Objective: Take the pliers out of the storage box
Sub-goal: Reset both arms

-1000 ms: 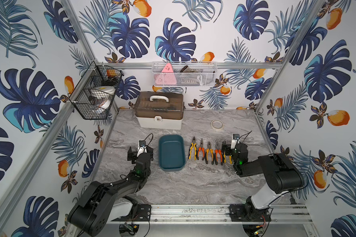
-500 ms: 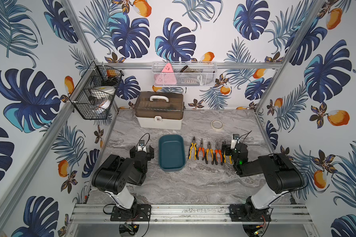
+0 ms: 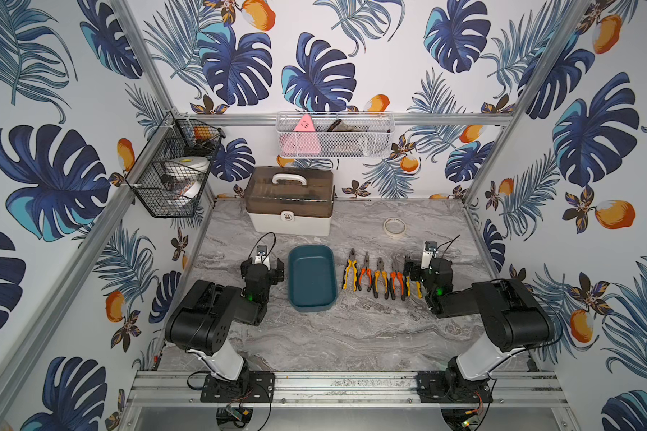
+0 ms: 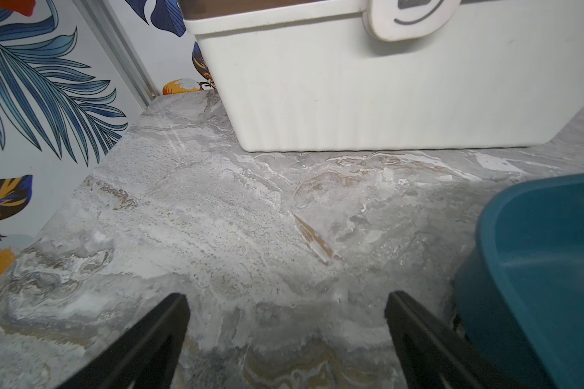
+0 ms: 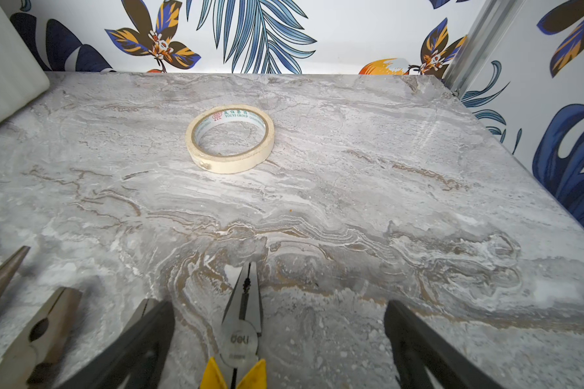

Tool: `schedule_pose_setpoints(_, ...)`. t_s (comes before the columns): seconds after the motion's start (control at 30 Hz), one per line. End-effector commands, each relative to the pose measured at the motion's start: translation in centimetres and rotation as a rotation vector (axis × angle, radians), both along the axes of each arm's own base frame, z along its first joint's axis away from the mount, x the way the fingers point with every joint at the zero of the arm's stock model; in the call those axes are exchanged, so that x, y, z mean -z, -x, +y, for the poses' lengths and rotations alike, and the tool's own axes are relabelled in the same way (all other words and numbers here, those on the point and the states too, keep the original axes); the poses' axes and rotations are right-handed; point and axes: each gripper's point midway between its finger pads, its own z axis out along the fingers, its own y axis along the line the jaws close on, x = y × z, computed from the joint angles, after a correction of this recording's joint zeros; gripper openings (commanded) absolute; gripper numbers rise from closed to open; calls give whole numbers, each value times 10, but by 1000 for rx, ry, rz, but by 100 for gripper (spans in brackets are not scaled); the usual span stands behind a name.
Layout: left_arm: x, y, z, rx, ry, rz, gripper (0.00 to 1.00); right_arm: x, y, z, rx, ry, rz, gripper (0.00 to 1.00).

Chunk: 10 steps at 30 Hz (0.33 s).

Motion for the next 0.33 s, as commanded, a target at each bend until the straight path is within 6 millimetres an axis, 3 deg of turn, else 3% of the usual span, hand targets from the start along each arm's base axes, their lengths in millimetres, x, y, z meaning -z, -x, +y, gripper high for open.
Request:
schedule_pose_setpoints(0.0, -5, -2, 0, -3, 15, -20, 99, -2, 0, 6, -33, -6, -7, 100)
schedule_pose_setpoints(0.3, -5, -2, 0, -1, 15, -18, 99, -1, -2, 1, -30, -28, 6, 100)
